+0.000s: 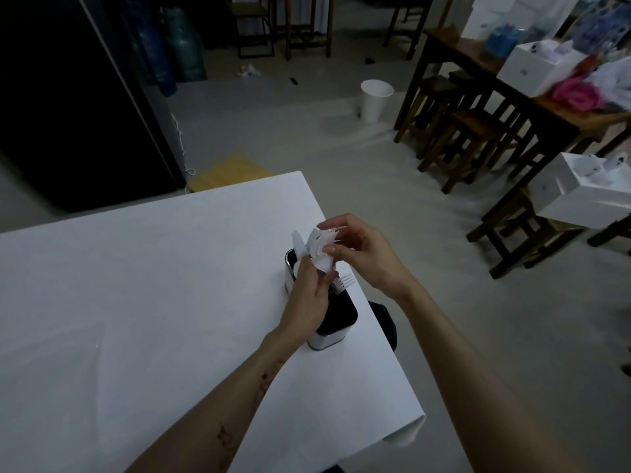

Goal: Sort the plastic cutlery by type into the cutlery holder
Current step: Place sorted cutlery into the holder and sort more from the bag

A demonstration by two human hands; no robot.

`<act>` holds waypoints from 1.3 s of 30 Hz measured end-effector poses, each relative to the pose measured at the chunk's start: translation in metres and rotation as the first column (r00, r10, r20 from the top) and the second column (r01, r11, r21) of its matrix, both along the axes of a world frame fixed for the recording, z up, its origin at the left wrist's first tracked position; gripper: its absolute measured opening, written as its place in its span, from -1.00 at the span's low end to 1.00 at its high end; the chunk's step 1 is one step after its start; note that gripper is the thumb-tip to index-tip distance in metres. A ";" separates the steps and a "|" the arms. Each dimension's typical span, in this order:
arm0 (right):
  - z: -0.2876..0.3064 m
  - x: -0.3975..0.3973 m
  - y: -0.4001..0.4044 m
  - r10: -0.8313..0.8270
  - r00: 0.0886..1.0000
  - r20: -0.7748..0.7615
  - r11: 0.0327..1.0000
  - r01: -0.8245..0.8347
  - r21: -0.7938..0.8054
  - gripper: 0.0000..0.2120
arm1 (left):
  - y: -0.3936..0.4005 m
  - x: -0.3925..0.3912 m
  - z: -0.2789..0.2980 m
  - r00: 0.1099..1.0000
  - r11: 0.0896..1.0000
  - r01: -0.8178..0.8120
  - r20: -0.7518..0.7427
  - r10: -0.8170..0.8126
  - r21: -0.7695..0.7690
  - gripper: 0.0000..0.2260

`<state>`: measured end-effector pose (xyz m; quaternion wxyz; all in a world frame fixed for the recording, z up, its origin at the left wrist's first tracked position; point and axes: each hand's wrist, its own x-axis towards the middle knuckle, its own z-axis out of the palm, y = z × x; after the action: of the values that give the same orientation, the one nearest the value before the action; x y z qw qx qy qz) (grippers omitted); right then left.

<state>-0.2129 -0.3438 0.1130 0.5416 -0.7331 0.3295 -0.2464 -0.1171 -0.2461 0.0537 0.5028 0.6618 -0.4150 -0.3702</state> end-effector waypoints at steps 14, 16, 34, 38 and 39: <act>-0.033 -0.010 0.011 0.012 0.998 -0.055 1.000 -0.012 -0.008 -0.80 | 0.023 -0.020 -0.019 0.915 0.946 -0.316 0.285 0.285 0.067 -0.64; -0.033 -0.013 0.016 -0.003 0.996 -0.090 0.998 -0.002 -0.057 -0.80 | 0.024 -0.023 -0.024 0.897 0.933 -0.349 0.318 0.306 0.086 -0.57; -0.071 -0.018 0.054 -0.111 0.953 -0.281 0.853 -0.053 -0.519 -0.50 | 0.039 -0.003 -0.044 0.779 0.956 -0.294 0.578 0.241 -0.002 -0.73; -0.071 -0.015 0.057 -0.132 0.952 -0.277 0.850 -0.035 -0.525 -0.51 | 0.044 0.004 -0.043 0.805 0.977 -0.205 0.558 0.201 -0.056 -0.77; -0.072 -0.015 0.058 -0.144 0.946 -0.289 0.853 -0.029 -0.521 -0.51 | 0.044 0.006 -0.043 0.824 0.983 -0.176 0.538 0.180 -0.060 -0.79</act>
<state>-0.2276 -0.2863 0.0408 0.2560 -0.8713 0.3556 -0.2210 -0.1109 -0.2020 0.0102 0.3999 0.7731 -0.4779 -0.1184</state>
